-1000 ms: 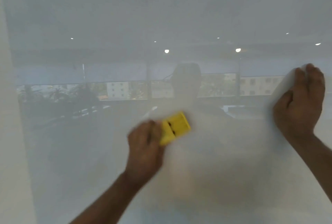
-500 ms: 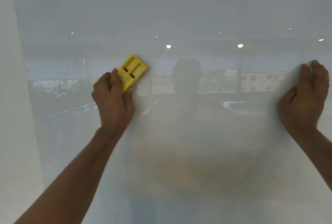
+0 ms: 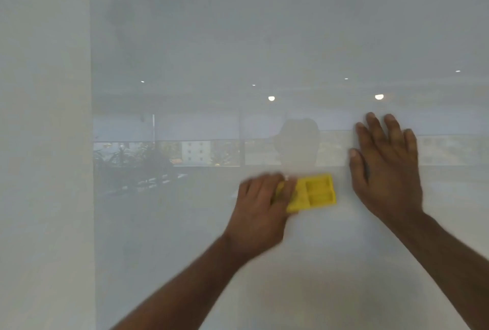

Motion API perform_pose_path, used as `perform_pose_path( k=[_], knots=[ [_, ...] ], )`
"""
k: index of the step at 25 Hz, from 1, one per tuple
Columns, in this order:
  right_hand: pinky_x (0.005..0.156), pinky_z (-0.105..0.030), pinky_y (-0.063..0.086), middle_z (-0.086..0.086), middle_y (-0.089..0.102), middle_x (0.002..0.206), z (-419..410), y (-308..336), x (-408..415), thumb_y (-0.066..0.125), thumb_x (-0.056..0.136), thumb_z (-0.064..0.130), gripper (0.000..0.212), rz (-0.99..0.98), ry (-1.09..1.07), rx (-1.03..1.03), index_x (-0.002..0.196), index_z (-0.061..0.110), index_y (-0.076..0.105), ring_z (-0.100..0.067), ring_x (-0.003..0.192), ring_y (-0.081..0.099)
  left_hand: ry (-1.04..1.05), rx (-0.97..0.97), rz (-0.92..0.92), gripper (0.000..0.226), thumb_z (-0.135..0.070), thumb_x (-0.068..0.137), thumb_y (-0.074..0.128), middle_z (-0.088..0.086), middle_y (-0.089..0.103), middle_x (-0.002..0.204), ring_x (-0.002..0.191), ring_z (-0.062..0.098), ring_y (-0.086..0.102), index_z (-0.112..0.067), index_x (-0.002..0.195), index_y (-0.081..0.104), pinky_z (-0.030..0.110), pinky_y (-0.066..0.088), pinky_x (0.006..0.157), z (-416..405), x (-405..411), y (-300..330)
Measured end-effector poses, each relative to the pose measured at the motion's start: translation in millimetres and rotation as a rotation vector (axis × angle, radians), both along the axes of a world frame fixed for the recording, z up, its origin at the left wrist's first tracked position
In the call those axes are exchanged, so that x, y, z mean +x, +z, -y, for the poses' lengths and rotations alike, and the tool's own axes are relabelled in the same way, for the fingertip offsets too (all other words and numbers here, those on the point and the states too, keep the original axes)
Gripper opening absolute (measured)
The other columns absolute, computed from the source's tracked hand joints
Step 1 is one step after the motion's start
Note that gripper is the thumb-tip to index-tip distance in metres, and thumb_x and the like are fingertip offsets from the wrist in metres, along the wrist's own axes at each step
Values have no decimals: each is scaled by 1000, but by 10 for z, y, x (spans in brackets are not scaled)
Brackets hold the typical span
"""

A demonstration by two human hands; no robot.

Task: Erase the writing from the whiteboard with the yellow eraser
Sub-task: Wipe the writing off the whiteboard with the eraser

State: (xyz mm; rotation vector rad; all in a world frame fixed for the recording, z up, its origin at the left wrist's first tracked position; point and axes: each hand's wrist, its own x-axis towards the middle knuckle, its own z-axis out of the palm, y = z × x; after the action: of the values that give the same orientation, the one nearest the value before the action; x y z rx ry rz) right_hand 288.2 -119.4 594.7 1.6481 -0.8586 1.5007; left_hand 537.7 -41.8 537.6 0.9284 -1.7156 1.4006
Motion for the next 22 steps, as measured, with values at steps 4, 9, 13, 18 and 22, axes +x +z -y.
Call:
perform_pose_path(
  k=[4,9,13,18,22],
  knots=[
    [125,-56,19,-16,41,163,35,-1,-34,37,105,33,54,-5,-38,-6,149,4,50,-38,154,31,63,-122,-146,59,-37,94,59,27,63,129,113,45,63,-1,141,57,47,49,90,-93,223,1398],
    [123,-58,21,-19,43,161,30,-1,-50,36,104,33,56,-8,-42,-35,146,0,52,-40,152,33,303,-132,-461,68,-46,104,42,23,44,149,131,41,46,-6,158,30,48,39,98,-243,1003,2423],
    [124,-56,20,-17,42,162,6,-5,-13,34,104,33,57,12,-64,-7,148,2,49,-39,153,30,330,-176,-924,69,-43,103,47,22,42,146,133,43,42,-4,156,28,56,40,103,-404,1579,2622],
    [125,-55,18,-17,42,162,15,-32,4,34,105,33,56,20,-71,-31,149,2,49,-39,154,30,270,-142,-773,67,-40,102,48,17,43,147,131,40,43,-7,157,29,50,41,99,-252,841,2564],
    [124,-57,22,-16,42,162,37,-24,-11,35,105,33,55,22,-80,-31,148,3,50,-39,154,32,142,-53,-100,65,-40,100,53,18,50,145,123,41,51,-7,154,39,46,40,91,-138,203,2127]
  ],
)
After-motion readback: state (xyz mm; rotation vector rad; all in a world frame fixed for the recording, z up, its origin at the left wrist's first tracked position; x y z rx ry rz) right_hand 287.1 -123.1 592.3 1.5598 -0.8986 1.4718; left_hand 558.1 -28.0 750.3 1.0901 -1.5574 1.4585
